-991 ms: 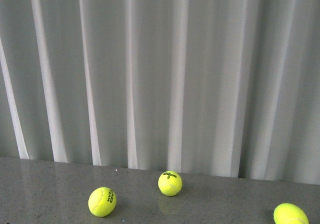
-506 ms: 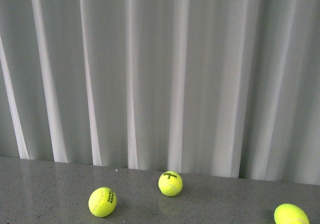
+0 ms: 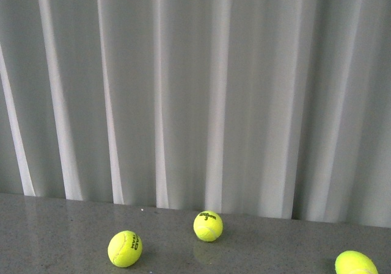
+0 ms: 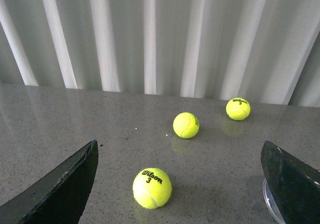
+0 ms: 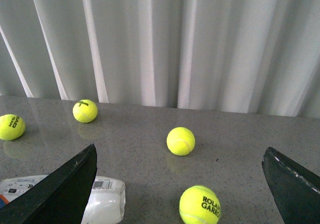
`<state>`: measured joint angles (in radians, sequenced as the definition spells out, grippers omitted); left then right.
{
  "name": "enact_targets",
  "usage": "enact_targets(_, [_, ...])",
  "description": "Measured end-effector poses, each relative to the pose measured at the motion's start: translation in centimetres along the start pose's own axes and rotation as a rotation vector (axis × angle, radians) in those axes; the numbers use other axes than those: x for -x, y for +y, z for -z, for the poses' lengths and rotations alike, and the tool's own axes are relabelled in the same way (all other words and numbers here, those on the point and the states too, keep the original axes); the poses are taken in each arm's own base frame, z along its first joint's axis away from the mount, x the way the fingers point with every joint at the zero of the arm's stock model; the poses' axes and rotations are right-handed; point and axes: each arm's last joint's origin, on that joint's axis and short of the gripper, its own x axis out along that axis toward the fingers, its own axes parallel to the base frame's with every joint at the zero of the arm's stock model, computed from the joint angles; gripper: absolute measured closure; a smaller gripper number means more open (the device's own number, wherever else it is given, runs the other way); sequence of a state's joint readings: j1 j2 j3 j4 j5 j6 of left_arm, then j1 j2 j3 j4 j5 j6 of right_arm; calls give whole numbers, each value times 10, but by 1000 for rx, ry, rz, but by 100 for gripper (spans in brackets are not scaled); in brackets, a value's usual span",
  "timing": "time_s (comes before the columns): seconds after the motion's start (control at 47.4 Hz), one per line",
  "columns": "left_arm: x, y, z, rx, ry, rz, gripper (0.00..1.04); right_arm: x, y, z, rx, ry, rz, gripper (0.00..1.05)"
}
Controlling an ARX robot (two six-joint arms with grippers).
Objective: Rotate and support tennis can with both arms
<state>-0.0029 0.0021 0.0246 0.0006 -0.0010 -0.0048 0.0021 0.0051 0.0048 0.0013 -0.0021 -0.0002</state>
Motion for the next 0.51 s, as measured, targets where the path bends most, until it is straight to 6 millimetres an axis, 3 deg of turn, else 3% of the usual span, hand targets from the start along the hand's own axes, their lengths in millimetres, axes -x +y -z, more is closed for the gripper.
enact_targets(0.127, [0,0,0,1,4,0,7,0,0,0,0,0,0,7])
enact_targets(0.232, [-13,0,0,240,249,69,7,0,0,0,0,0,0,7])
enact_targets(0.38, [-80,3,-18,335,300,315,7,0,0,0,0,-2,0,7])
enact_targets(0.506, [-136,2,8,465,457,461,7,0,0,0,0,-2,0,7])
